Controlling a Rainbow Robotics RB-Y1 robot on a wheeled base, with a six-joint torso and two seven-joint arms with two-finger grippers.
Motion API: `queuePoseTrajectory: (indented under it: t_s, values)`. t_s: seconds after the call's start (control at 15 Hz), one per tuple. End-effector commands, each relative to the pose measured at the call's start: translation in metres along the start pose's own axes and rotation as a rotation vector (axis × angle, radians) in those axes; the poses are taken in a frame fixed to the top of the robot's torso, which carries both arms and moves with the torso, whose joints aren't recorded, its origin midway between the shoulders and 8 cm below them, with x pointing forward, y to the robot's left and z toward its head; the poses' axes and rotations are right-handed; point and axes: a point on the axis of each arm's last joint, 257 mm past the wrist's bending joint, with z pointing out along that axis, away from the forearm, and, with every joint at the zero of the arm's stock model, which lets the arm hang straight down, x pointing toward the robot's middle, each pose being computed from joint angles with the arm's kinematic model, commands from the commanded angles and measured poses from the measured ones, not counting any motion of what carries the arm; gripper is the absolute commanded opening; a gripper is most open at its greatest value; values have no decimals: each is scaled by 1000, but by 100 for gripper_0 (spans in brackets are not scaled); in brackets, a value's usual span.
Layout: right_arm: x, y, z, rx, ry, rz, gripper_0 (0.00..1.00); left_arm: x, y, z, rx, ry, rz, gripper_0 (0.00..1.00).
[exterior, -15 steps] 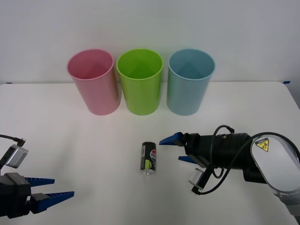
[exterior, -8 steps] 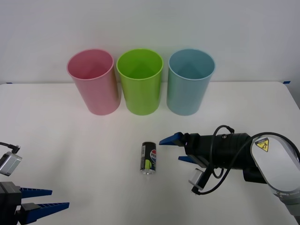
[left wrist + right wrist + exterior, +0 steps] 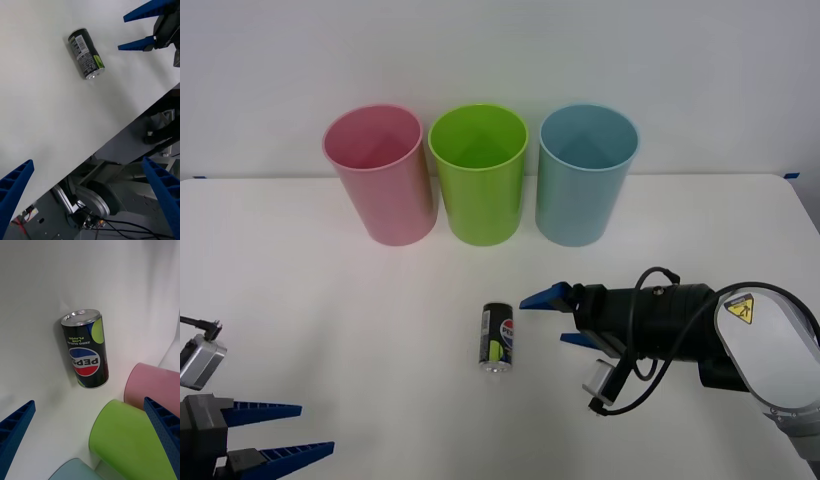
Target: Put cans in the blue bin and PET bottles in the pink bin and trash in the green bin.
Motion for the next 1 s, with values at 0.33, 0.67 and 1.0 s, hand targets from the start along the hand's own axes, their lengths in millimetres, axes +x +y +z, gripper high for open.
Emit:
queuePoseTrajectory:
  t_s: [0.33, 0.67, 1.0]
  values:
    - [0, 0, 0, 0, 0, 0, 100, -12, -5, -4, -66, -93, 113, 100]
    - [0, 0, 0, 0, 0, 0, 100, -21, -9, -3, -62, -130, 142, 100]
    - [0, 0, 0, 0, 0, 0, 100, -19, -5, -1, -77, -131, 158, 100]
